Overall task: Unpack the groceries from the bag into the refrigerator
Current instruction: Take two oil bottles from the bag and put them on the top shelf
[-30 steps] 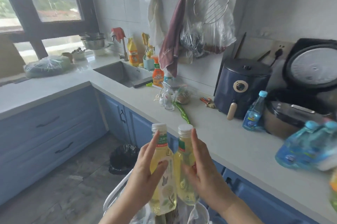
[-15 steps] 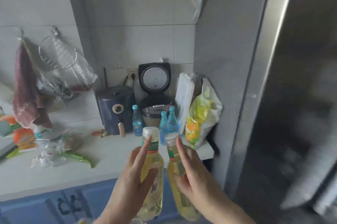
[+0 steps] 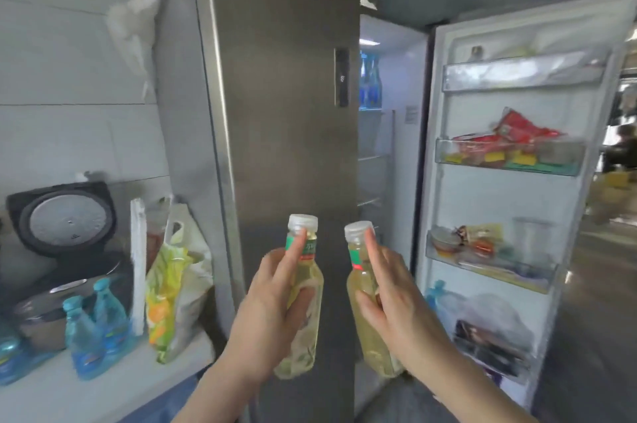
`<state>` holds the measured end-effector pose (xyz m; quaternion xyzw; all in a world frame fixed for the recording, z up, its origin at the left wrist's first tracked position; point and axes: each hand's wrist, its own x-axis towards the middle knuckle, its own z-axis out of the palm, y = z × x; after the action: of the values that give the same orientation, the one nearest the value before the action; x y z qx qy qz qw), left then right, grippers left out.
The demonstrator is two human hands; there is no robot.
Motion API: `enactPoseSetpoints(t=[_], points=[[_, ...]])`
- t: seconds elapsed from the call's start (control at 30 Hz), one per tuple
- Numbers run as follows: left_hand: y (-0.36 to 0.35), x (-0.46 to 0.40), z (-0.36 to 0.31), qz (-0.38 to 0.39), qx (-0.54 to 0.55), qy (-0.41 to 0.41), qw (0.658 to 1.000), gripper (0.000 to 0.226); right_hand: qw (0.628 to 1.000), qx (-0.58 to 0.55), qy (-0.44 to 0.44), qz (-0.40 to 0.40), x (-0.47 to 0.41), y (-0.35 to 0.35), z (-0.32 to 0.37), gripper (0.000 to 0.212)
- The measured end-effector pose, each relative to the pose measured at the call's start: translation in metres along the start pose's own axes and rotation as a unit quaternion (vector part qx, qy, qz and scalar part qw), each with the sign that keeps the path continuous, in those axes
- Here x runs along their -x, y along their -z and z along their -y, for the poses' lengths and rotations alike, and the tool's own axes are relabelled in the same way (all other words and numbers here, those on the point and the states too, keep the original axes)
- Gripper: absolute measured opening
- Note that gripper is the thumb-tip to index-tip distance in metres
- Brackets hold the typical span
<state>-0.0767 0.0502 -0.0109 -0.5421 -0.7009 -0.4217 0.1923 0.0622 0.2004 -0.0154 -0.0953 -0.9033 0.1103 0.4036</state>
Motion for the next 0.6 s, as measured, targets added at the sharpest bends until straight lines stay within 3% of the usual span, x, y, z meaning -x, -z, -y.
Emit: enactPoseSetpoints(t=[0.27,0.6], points=[[-0.117,-0.102,-0.032,-0.001,0.026,-0.010,1.000,0.081,0.999,0.036,-0.035,-0.021,-0.050,0.050,-0.134,0.088],[-0.209,-0.208,0.020,-0.003,0.003,-0.014,1.000,0.080,0.997,0.037,-0.038,-0.051,-0.133,0.019,-0.255,0.088]])
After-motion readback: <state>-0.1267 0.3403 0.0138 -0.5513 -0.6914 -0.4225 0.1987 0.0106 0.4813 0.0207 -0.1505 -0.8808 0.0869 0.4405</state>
